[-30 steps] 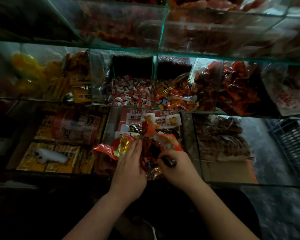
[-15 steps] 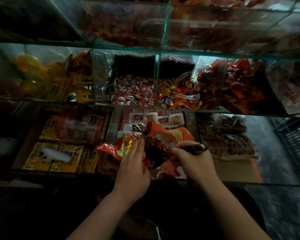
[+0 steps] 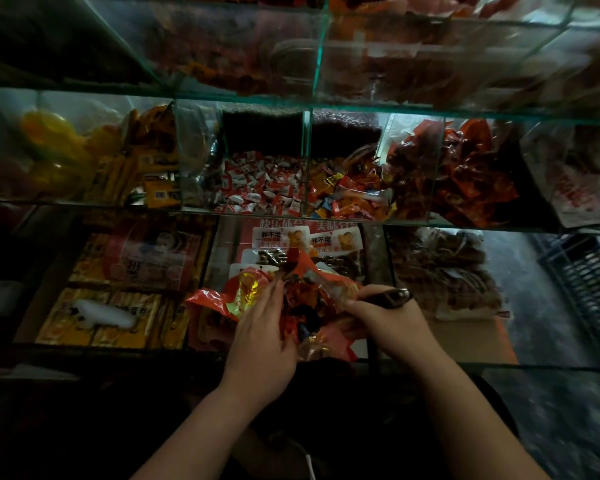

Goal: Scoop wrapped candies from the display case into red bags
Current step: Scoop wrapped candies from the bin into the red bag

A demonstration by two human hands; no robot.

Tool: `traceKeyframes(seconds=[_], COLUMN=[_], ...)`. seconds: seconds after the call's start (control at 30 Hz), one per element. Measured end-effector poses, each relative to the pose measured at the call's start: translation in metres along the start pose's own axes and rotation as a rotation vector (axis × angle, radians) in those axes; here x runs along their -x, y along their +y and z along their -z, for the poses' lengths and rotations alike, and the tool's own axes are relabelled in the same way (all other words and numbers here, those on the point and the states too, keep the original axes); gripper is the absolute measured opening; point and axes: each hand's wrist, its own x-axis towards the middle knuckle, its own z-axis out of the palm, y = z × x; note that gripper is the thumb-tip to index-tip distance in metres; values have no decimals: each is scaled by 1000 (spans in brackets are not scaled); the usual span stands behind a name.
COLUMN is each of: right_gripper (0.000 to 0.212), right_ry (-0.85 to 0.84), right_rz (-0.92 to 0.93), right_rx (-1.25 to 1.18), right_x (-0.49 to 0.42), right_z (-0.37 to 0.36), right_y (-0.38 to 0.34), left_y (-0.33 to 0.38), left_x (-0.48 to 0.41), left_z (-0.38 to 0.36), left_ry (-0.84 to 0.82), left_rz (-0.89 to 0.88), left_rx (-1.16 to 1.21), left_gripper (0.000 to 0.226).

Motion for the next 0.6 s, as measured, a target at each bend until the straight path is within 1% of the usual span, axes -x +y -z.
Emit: traceKeyframes(seconds=[0.1,0.2,0.27,0.37,0.5,0.6], right_gripper=[29,13,7,7,14,16], right_ry=[76,152,186,202,197,190], right_rz=[-15,-27,-50,-88,-86,-52], right_rx=[-174,-318,-372,-438,-495,-532], right_x=[-2,-2,-1,3,11,22], right_z=[10,26,31,35,44,51], right_y=[-7,-8,-4,0,3,-1], left_y=[-2,-3,-3,-4,0,3], left_x=[-1,-1,-1,-1,-5,-4], left_z=[2,5,5,3,6,8], left_ry=[4,19,33,51,57,103], left_rz=[-5,-5,-8,-21,-45,-1], left_rx=[20,47,53,70,137,158], left_gripper=[81,83,85,84,80,73])
